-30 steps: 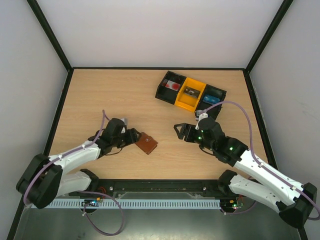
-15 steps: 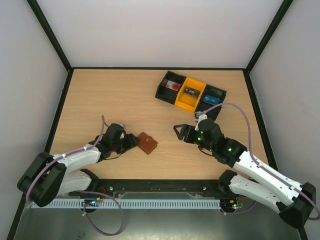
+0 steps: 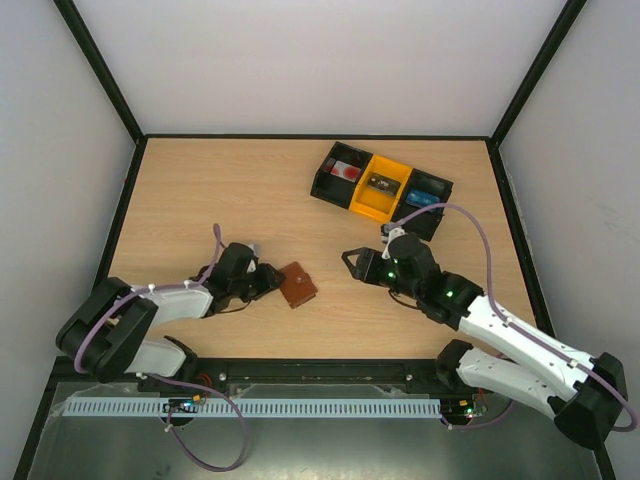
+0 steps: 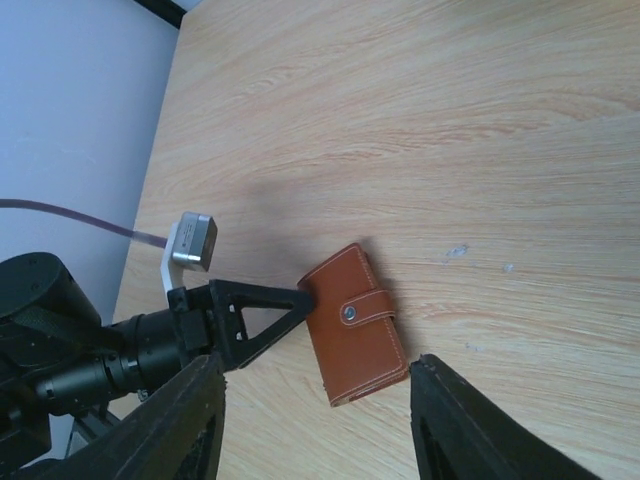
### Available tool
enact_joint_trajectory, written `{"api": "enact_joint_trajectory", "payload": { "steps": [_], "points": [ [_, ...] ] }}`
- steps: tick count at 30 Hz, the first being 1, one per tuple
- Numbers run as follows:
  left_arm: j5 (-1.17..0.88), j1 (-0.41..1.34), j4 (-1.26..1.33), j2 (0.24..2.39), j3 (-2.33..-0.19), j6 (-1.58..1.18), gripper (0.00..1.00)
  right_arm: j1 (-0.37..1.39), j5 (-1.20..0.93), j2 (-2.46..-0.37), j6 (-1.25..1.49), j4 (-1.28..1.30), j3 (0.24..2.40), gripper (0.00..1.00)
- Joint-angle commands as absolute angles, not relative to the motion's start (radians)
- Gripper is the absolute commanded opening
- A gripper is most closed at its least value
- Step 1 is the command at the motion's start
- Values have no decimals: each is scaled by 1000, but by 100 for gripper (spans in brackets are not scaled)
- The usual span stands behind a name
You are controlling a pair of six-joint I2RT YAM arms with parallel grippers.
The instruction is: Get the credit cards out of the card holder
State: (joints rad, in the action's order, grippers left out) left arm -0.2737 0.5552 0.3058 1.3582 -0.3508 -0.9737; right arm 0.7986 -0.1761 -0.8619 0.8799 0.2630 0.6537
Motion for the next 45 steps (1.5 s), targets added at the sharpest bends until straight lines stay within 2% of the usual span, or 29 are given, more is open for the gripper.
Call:
{"api": "enact_joint_trajectory", "payload": {
  "steps": [1,10,19,22,25,27,32,40,45],
  "points": [
    [-303,559,304,1421,-359,-955,32,798,-220,-908,912,179,624,48],
    [-372,562,308,1404,-392,-911,4,871,-165,-1103,899,130,651,42],
    [-442,567,320,1297,-355,-928,3,943,-135,-1318,882,71,699,23],
    [-427,568,293,1277,-352,-924,3,963,-130,-1378,876,66,732,22],
    [-353,566,223,1268,-357,-928,9,978,-112,-1440,867,75,781,22],
    [-324,562,207,1259,-346,-934,18,991,-101,-1487,856,83,820,22],
    [-326,544,207,1234,-326,-936,32,1030,-44,-1596,845,142,913,21],
    [-363,512,218,1237,-303,-917,35,1050,-2,-1747,840,226,1001,14],
    [-361,509,209,1234,-300,-904,36,1060,68,-1794,840,280,1024,14]
  ]
}}
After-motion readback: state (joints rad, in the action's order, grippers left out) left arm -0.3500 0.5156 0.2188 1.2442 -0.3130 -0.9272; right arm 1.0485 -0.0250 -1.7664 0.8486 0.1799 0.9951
